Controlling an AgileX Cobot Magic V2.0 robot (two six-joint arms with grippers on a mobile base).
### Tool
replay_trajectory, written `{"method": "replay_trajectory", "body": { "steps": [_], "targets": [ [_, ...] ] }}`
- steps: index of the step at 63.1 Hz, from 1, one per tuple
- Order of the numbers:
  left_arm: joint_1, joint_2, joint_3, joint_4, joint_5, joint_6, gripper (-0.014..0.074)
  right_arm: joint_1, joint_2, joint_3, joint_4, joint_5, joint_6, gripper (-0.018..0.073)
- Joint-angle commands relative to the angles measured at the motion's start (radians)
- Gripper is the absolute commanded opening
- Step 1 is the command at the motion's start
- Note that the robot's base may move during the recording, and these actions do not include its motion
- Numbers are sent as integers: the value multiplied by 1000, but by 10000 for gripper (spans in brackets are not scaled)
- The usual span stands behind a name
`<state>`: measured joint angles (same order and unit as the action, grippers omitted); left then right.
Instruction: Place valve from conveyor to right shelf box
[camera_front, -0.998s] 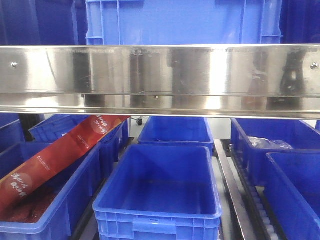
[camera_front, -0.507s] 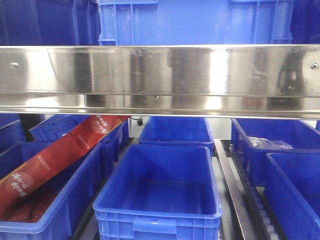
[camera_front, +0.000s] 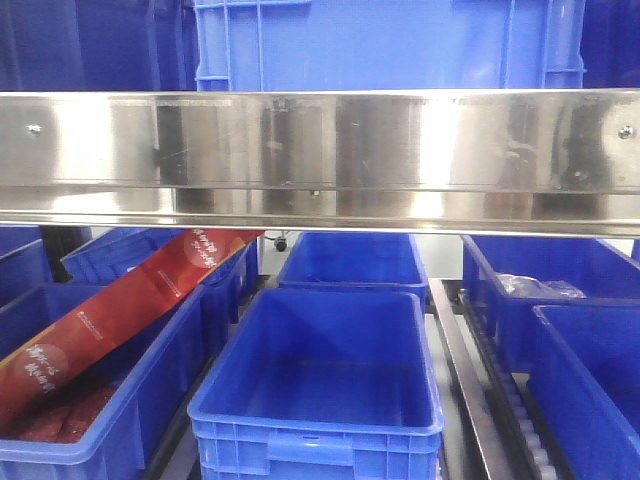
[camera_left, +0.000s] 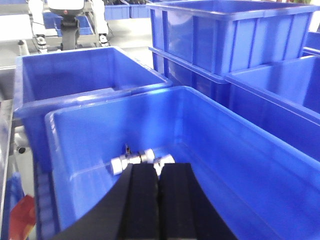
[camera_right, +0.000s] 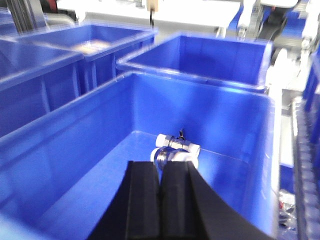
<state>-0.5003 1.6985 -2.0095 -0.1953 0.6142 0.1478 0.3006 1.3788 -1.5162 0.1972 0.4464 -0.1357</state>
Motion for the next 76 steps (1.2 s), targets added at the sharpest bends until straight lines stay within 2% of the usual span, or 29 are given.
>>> {"method": "replay_trajectory", "body": {
  "steps": [1,17,27,31,38,43,51,57,65,76],
  "targets": [
    [6,-78,106,-7,-61,-3,-111,0,-70,76,-17,-51,-5,-168],
    [6,-375,628,-7,-346,-3,-111,0,-246,316,-46,-164,-5,-168],
    [6,-584,952,-10,-554,-3,-111,0,-366,523,-46,-295,-5,-168],
    [15,-667,1059,-13,-594,-3,-111,0,-420,611,-46,-339,-5,-168],
    [68,-793,1210,-29,-594,-3,-111,-2,-515,747,-46,-390,-5,-168],
    [137,-892,1316,-55,-594,-3,-111,-2,-589,853,-46,-415,-5,-168],
    [254,-1038,1435,-55,-594,-3,-111,-2,-716,977,-44,-418,-5,-168],
    [319,-1135,1502,-55,-561,-3,-111,-2,-801,1045,-44,-418,-5,-168],
    [365,-1234,1542,-55,-463,-3,-111,-2,-901,1115,-44,-467,-5,-168],
    [368,-1320,1555,-55,-368,-3,-111,-2,-971,1134,-44,-446,-5,-168]
  ]
}}
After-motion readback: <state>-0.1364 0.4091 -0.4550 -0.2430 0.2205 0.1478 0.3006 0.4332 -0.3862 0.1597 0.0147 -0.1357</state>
